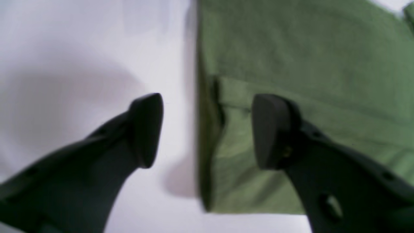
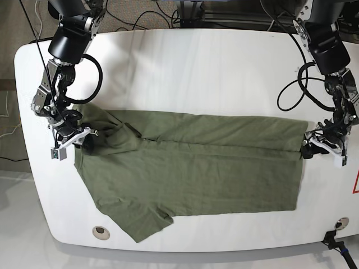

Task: Fold the T-shirt properly
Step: 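Fold the held edge over the shirt toward the hem with both grippers, then open both grippers and lift them off the folded shirt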

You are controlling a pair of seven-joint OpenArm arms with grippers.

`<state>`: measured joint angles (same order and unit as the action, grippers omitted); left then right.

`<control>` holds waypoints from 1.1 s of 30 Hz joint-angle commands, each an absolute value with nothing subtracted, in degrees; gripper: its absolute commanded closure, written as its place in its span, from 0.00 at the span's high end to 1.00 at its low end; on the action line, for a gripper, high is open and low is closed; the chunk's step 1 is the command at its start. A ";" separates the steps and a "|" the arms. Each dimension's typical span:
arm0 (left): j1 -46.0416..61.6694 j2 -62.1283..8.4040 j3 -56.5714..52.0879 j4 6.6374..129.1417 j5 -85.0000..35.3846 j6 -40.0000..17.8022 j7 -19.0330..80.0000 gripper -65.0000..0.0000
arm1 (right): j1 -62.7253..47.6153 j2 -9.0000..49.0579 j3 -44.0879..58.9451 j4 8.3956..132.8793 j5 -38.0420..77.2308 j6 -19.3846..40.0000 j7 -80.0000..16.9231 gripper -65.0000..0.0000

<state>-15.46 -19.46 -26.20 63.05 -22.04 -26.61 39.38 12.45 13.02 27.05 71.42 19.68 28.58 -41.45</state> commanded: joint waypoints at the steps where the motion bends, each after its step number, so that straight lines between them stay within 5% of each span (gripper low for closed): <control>1: -16.92 -20.79 -26.42 64.04 -20.18 -26.95 37.93 0.70 | 13.85 13.93 27.21 72.57 17.63 29.23 -38.64 0.51; 5: -16.48 -20.88 -26.42 64.40 -18.07 -27.12 37.93 0.71 | 13.05 14.02 27.38 77.14 12.00 29.32 -38.46 0.75; 13: -5.23 -21.58 -26.77 79.96 -18.15 -31.25 32.48 0.71 | 1.89 14.37 27.56 92.44 10.86 29.32 -38.29 0.74; 22: 7.60 -19.21 -26.86 90.86 -18.07 -31.08 23.34 0.71 | -9.10 15.87 27.74 91.65 10.86 29.14 -28.79 0.74; 33: 12.09 -17.98 -26.95 92.79 -18.07 -31.08 23.08 0.71 | -8.66 15.69 27.74 85.05 11.30 29.41 -25.10 0.74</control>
<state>12.56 -17.15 -26.61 91.46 -17.37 -30.96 24.36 -9.37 14.79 27.42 85.06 10.74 29.43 -26.79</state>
